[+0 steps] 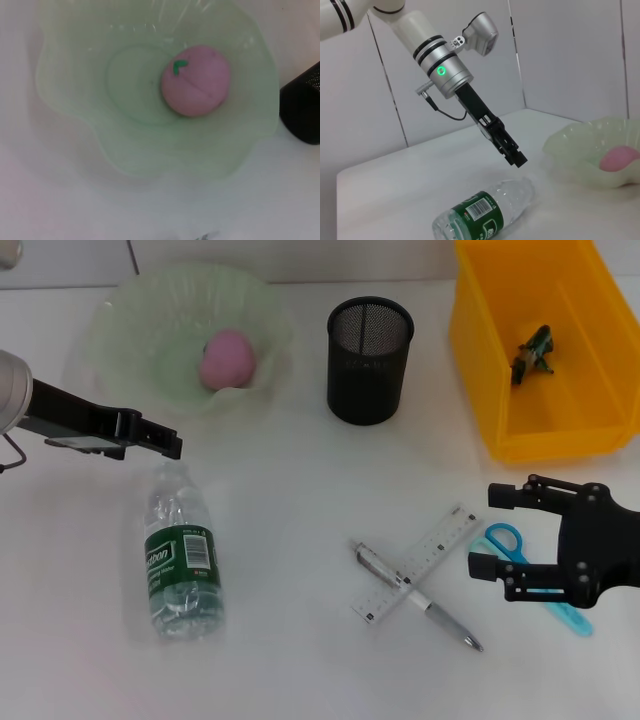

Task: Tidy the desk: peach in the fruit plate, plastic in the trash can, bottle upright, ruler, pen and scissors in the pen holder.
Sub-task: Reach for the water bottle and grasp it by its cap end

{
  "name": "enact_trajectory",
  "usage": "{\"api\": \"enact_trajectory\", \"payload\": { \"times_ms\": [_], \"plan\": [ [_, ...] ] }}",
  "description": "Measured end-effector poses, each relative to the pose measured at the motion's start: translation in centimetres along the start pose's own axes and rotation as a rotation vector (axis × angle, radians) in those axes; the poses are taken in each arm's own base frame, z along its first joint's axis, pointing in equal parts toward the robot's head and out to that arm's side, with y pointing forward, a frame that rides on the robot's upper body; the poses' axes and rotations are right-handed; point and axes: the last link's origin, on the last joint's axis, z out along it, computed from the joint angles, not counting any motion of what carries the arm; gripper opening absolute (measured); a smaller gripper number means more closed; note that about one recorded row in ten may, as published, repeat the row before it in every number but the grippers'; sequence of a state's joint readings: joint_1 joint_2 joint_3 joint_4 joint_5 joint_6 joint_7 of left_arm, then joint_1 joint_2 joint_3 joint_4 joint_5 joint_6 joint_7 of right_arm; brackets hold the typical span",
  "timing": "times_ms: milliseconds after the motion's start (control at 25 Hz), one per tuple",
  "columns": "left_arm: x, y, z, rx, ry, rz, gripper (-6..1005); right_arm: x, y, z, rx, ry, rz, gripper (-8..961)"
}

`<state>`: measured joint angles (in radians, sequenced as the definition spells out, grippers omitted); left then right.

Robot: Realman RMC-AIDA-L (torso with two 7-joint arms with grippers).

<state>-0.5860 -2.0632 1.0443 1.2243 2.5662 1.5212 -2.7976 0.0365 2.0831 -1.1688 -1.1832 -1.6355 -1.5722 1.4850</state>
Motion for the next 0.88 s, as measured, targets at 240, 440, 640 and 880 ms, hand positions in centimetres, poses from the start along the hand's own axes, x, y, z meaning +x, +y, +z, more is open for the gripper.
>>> {"api": "enact_trajectory", "payload": {
  "times_ms": [240,440,640,880],
  "plan": [
    [0.5,0.3,1.1,0.005,-0.019,-0.004,788,-0.1,-0.2,0.3,-0.010,0.004,-0.002,842],
    [0.9,0.4,1.5,0.010,-0.006,-0.007,787,0.1,-0.2,0.5,-0.016,0.003,0.009,842],
    [1.4,0.1,2.1,0.027,0.025,-0.017,786,0.1,-0.3,0.5,-0.018,0.002,0.013,842],
    [1.3,0.0,2.5,0.037,0.017,-0.015,785,0.1,-0.3,0.5,-0.019,0.003,0.012,842]
  ]
}}
